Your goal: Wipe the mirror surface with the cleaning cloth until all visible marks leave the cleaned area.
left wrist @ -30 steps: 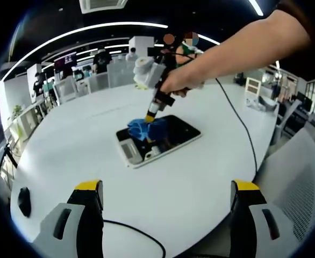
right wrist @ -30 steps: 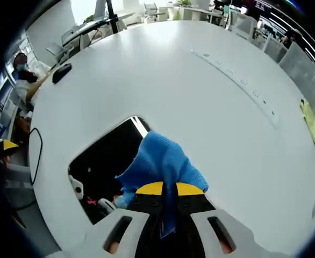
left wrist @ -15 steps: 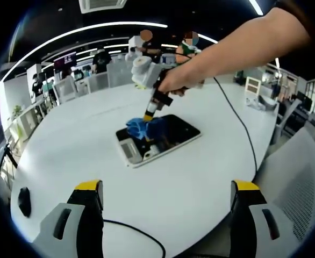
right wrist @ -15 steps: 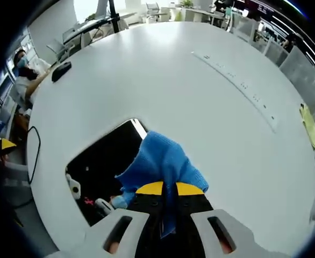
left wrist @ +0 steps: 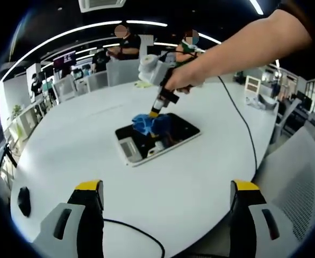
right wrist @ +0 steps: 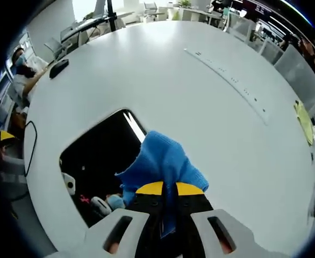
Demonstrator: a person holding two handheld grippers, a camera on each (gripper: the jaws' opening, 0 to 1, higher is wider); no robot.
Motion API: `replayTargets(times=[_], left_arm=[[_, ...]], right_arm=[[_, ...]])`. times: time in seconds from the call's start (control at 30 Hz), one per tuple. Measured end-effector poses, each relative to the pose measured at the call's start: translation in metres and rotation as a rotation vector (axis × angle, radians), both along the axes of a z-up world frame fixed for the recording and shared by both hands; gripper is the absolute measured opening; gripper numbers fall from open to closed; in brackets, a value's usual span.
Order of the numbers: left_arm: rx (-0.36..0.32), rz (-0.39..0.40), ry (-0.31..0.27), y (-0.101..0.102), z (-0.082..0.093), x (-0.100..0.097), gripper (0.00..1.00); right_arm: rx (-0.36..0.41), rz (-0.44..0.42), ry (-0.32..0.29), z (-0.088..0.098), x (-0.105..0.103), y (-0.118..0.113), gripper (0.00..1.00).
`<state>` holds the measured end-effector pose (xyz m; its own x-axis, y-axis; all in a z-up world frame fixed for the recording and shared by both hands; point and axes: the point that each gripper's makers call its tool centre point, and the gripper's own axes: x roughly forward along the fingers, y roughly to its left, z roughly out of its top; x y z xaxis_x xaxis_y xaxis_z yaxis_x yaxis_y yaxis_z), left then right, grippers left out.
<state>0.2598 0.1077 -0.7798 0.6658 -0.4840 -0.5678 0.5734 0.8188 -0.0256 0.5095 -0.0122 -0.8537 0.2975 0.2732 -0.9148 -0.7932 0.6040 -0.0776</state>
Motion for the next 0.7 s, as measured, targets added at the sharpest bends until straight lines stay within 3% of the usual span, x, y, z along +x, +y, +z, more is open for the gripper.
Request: replayTargets(times=[0.5, 0.7], left_arm=[[0.004, -0.001, 0.007, 0.001, -0.002, -0.001, 0.98], [0.004, -0.003, 0.008, 0.0, -0.002, -0.001, 0.98]], right_arm=[[-0.007, -0.014, -0.007, -0.001, 0.003, -0.014, 0.02], [-0.011, -0.018, -0.014, 0.005, -0.008, -0.016, 0.02]])
